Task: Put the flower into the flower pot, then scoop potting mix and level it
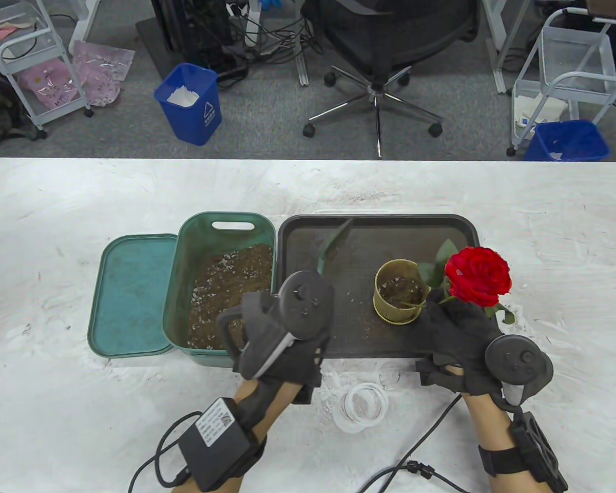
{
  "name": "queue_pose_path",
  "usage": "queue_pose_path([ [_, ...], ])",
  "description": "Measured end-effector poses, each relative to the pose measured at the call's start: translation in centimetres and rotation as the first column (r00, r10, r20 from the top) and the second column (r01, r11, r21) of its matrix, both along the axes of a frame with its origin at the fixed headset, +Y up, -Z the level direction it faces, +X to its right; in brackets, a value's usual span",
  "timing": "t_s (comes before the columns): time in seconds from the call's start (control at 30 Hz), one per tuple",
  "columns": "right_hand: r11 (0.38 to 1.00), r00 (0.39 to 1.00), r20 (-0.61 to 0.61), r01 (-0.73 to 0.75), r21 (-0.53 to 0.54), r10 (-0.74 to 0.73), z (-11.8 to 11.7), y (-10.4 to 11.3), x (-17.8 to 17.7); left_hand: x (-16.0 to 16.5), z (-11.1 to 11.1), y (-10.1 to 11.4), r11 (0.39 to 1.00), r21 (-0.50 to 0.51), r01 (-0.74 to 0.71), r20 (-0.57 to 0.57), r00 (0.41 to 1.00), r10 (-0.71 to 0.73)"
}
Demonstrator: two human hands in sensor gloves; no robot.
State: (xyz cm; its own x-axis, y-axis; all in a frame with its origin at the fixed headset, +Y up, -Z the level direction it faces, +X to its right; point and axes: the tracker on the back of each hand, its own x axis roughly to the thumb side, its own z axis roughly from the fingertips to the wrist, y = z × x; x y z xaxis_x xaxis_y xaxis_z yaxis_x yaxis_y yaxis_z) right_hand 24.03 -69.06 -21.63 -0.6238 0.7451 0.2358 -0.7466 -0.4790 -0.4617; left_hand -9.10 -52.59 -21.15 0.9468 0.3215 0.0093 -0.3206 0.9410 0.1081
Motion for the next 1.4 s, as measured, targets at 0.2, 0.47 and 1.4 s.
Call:
queue_pose_path([
  [0.2,1.000,1.000,0.001,0.004,-0.003,-0.004,0.0,0.0,0.0,-7.3,-2.5,-1.3,0.986,-0.163,-0.010,-0.187,0.982,-0.021],
  [0.47,1.000,1.000,0.006,0.007,-0.005,-0.007,0.0,0.1,0.1,-11.5,-6.7,-5.3,0.871,-0.487,-0.068,-0.297,0.950,-0.092],
  [1.4,1.000,1.000,0.001,-0.001,0.001,0.001,0.0,0.0,0.0,-12.9,-11.7,-12.3,0.652,-0.733,-0.192,-0.406,0.893,-0.193],
])
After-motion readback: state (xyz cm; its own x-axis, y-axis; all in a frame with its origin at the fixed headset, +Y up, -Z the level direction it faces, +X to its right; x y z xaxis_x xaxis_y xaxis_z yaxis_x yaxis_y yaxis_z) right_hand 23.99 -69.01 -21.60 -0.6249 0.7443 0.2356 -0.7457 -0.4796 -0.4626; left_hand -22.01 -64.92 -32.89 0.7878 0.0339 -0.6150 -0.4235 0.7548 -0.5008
